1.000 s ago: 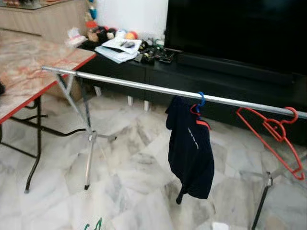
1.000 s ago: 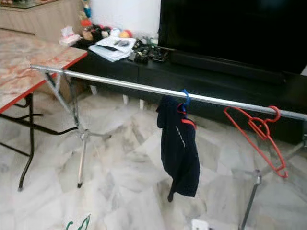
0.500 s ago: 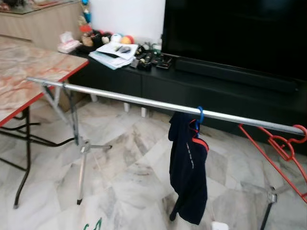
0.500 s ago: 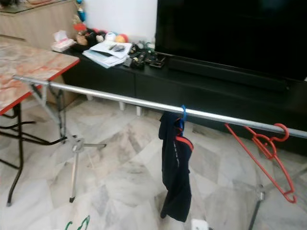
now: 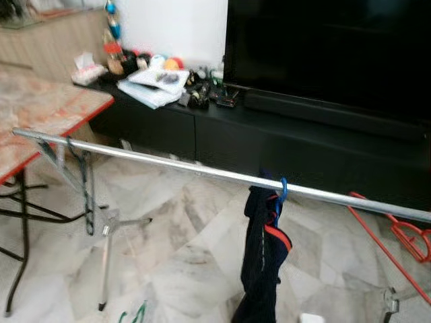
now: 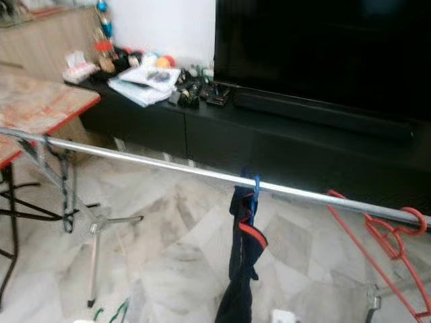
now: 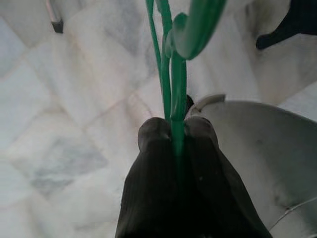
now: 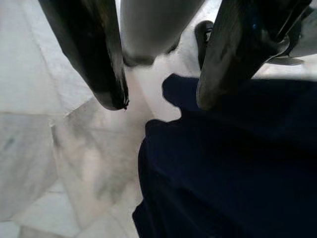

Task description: Hang hanger

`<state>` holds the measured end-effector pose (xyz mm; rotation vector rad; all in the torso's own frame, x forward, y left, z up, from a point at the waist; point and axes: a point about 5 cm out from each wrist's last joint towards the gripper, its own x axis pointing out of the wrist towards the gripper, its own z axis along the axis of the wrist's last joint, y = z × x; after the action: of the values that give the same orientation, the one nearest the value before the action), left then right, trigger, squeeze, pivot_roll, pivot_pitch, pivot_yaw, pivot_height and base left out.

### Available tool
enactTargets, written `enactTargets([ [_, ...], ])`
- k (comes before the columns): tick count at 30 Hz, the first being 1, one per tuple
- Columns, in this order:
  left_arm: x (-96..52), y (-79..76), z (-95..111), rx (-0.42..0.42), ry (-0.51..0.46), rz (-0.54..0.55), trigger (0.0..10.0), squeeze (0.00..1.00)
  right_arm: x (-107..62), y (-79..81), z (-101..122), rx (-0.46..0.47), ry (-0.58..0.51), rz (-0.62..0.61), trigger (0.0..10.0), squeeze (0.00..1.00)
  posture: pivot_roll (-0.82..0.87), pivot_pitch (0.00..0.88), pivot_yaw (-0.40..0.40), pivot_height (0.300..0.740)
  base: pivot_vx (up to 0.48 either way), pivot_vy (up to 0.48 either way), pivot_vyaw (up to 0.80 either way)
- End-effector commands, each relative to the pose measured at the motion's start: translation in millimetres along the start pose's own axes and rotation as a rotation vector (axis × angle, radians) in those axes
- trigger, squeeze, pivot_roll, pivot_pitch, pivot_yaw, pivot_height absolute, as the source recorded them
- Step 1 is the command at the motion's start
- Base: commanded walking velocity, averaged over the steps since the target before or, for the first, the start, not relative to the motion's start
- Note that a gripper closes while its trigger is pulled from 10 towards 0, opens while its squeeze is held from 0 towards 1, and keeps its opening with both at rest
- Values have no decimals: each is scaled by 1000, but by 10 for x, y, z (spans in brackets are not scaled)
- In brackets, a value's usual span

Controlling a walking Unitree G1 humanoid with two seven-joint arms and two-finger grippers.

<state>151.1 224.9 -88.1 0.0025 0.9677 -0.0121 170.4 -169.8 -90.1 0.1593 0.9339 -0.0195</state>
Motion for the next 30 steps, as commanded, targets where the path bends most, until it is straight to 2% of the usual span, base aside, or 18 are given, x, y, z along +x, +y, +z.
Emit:
enactTargets([
  [1,6,-24,5,18,1,-12,10000,0,-30,-110,-61,-6,23,-31,10000,0,-33,78,16,721,322,0,0],
  [6,12,22,127,43,-52,-16,10000,0,-32,-109,-70,-6,25,-32,10000,0,-34,79,16,721,196,0,0],
  [10,10,39,327,104,-157,-54,10000,0,-33,-106,-79,-7,27,-33,10000,0,-32,81,16,721,0,0,0],
  [12,7,43,354,114,-174,-58,10000,0,-33,-105,-81,-7,27,-33,10000,0,-33,81,16,721,0,0,0],
  [13,-5,55,417,130,-218,-71,10000,0,-34,-105,-83,-7,28,-33,10000,0,-33,81,17,721,0,0,0],
  [14,-30,71,512,155,-285,-92,10000,0,-35,-107,-87,-8,28,-34,10000,0,-31,83,17,721,0,0,0],
  [15,-101,88,673,221,-412,-143,10000,0,-38,-110,-94,-9,29,-35,10000,0,-30,85,17,721,0,0,0],
  [16,-101,88,673,221,-412,-143,10000,0,-38,-110,-94,-9,29,-35,10000,0,-30,85,17,721,0,0,0],
  [17,-154,82,743,294,-475,-179,10000,0,-39,-113,-97,-10,30,-37,10000,0,-27,86,16,721,0,0,0],
  [19,-202,66,777,377,-513,-218,10000,0,-40,-114,-99,-12,31,-37,10000,0,-24,87,16,721,0,0,0],
  [20,-259,50,801,480,-548,-253,10000,0,-40,-113,-100,-16,31,-37,10000,0,-24,88,17,721,0,0,0],
  [21,-284,45,811,517,-561,-268,10000,0,-40,-113,-101,-16,31,-37,10000,0,-23,89,17,721,0,0,0],
  [23,-298,42,816,535,-569,-276,10000,0,-40,-113,-101,-17,31,-37,10000,0,-23,89,17,721,0,0,0],
  [25,-404,88,941,568,-664,-257,10000,0,-39,-109,-100,-20,31,-36,10000,0,-20,90,18,721,0,0,0],
  [30,-549,132,1205,528,-814,-206,10000,0,-36,-102,-93,-27,31,-33,10000,0,-17,91,14,721,0,0,0],
])
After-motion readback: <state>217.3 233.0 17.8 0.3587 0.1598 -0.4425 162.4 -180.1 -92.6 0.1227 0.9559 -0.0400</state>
